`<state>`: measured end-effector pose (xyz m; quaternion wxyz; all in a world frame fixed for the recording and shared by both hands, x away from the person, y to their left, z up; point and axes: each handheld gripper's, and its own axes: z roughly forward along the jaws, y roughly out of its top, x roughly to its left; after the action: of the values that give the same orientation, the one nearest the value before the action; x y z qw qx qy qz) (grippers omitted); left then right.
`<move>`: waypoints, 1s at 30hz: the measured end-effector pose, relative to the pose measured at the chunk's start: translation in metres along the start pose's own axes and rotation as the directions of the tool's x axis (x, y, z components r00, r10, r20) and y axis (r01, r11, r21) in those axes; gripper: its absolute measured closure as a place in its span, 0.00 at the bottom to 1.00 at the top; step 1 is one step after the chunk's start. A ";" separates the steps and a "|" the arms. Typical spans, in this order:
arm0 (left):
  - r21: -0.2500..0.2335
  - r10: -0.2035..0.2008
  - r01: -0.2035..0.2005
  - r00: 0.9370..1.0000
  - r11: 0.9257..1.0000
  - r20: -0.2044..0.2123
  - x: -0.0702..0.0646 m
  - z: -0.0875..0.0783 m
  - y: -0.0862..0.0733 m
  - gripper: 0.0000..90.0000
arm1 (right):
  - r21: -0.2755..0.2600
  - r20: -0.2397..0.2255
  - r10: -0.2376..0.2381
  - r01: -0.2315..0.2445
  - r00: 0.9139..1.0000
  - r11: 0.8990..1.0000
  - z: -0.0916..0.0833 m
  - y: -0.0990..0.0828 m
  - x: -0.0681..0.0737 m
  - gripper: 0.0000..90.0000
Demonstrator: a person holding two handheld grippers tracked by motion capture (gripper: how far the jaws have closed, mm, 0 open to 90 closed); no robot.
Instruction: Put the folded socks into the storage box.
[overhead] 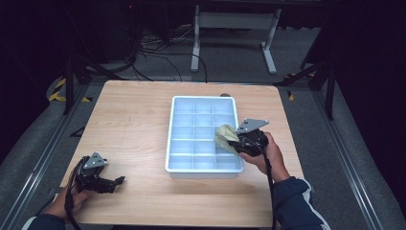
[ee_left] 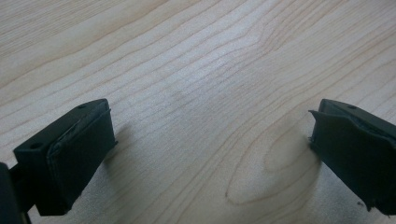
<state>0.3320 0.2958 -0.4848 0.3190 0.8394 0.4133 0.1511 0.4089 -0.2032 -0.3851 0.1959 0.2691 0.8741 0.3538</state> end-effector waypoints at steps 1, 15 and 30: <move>0.000 0.000 0.000 1.000 1.000 -0.001 0.000 0.000 0.000 0.00 | 0.009 -0.001 -0.006 0.006 1.000 1.000 0.002 0.001 0.001 0.80; 0.000 0.000 0.000 1.000 1.000 -0.001 0.000 0.000 0.000 0.00 | 0.132 0.008 -0.040 0.039 0.999 0.991 0.021 0.001 0.001 0.80; 0.000 0.000 0.000 1.000 1.000 0.000 0.000 0.000 0.000 0.00 | 0.284 -0.098 -0.128 0.151 0.987 0.947 0.036 0.009 0.003 0.81</move>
<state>0.3320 0.2958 -0.4848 0.3190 0.8394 0.4133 0.1510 0.4286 -0.1776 -0.4035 0.1446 0.2181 0.9404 0.2172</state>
